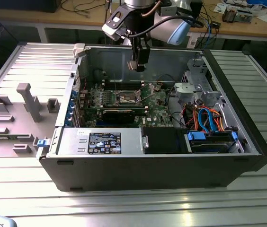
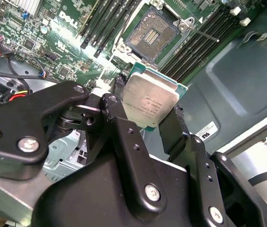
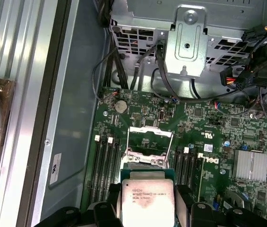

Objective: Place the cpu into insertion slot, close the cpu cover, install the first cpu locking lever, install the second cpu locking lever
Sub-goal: 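Place the cpu into insertion slot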

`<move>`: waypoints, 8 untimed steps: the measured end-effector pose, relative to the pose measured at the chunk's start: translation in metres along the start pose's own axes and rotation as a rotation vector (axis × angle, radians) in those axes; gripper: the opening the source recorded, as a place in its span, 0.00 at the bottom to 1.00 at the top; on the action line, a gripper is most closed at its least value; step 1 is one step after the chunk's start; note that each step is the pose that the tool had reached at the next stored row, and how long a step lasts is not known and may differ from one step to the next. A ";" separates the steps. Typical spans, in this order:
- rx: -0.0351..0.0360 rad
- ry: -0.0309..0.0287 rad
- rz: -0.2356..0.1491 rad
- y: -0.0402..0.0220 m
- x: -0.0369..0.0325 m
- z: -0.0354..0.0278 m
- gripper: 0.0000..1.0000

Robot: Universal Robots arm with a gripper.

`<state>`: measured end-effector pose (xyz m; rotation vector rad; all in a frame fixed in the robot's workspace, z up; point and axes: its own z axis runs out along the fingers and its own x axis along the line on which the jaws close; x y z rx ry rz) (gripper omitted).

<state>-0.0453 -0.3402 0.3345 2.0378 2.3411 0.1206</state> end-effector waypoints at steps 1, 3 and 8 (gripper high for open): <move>0.0000 0.0000 0.000 0.0000 0.0000 0.0000 0.54; 0.0000 0.0000 0.000 0.0000 0.0000 0.0000 0.54; -0.0020 -0.0007 0.007 -0.0002 0.0000 0.0022 0.54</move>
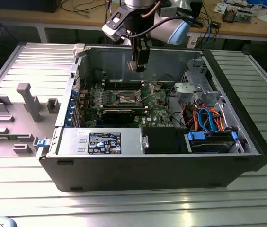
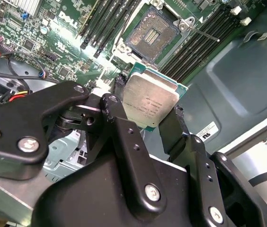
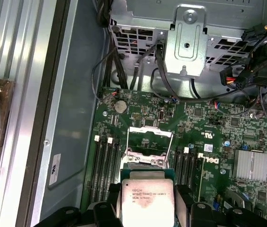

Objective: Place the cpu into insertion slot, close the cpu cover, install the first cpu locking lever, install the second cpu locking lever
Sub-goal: 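Place the cpu into insertion slot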

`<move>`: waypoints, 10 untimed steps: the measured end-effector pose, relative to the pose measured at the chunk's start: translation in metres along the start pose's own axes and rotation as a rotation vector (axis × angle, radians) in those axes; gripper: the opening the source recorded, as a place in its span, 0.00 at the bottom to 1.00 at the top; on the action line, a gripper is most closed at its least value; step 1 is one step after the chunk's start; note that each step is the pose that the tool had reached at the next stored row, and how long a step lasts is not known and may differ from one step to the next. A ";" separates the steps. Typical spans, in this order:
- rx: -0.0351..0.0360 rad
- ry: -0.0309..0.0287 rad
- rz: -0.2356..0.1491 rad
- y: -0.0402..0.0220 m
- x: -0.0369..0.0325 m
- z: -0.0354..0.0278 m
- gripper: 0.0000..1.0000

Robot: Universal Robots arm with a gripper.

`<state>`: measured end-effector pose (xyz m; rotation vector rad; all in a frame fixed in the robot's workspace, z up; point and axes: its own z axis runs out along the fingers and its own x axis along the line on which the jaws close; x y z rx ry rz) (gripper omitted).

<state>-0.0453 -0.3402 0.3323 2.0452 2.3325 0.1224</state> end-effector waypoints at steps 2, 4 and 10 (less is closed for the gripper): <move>-0.0018 -0.0008 0.006 -0.0002 0.0000 0.0024 0.54; -0.0033 -0.0025 0.024 -0.0004 -0.0001 0.0053 0.54; -0.0132 -0.0112 0.120 -0.0066 0.0016 0.0229 0.54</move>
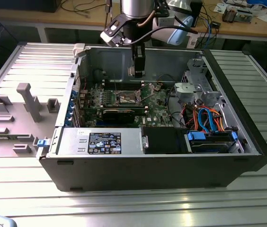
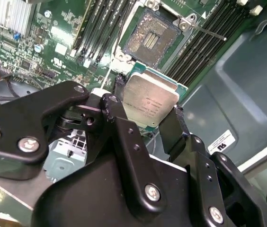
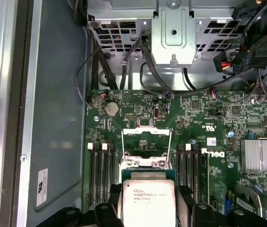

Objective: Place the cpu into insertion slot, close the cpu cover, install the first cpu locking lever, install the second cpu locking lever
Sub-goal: 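Place the cpu into insertion slot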

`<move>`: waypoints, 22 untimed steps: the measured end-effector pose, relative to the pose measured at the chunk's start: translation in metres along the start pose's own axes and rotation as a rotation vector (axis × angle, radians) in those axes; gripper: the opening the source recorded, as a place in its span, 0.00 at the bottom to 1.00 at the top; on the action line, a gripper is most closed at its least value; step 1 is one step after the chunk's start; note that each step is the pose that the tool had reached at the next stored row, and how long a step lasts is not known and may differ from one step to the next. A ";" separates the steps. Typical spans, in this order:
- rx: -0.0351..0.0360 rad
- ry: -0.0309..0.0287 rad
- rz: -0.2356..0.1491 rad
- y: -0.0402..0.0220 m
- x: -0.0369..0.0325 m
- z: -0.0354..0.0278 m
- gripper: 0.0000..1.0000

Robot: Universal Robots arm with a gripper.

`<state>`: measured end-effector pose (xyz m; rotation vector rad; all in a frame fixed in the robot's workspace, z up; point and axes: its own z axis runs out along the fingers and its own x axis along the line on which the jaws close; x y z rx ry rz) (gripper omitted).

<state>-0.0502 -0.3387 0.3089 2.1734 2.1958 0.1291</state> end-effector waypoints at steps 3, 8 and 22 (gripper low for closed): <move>-0.0010 -0.0028 0.029 -0.0023 0.0013 0.0050 0.54; -0.0025 -0.0036 0.037 -0.0034 0.0022 0.0076 0.54; -0.0033 -0.0034 0.037 -0.0056 0.0022 0.0149 0.54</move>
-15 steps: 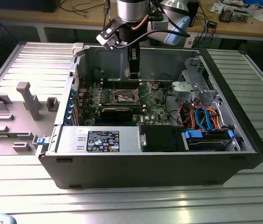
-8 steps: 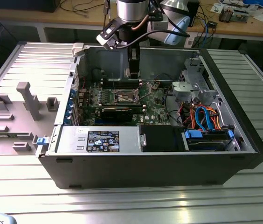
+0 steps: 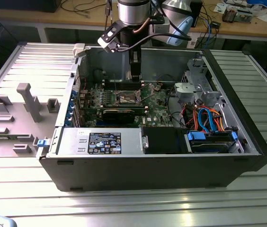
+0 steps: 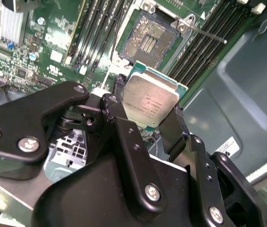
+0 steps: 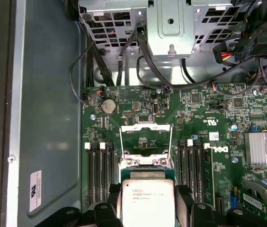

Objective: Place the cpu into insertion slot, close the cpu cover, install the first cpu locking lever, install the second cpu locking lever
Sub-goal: 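Place the cpu into insertion slot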

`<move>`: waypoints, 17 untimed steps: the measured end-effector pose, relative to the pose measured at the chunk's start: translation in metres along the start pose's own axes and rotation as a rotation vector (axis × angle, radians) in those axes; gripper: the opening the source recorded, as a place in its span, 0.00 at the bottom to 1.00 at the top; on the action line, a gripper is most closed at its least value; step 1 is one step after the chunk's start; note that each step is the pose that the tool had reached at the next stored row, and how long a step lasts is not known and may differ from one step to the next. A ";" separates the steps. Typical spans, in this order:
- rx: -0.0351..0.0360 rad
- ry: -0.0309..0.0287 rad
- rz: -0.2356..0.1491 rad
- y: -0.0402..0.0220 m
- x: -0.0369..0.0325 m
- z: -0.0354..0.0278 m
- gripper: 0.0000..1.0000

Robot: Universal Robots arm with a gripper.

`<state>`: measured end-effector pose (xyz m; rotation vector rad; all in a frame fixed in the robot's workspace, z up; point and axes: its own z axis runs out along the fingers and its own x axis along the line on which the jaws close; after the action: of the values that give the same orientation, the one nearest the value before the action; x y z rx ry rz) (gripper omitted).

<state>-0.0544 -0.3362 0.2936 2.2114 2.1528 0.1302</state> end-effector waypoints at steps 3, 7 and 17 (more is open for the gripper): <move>-0.0013 0.0005 -0.002 -0.0031 -0.0002 0.0098 0.54; -0.0134 0.0032 -0.018 -0.0057 -0.0004 0.0131 0.54; -0.0136 0.0034 -0.018 -0.0058 -0.0007 0.0131 0.54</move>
<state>-0.0589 -0.3365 0.2800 2.1852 2.1668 0.1474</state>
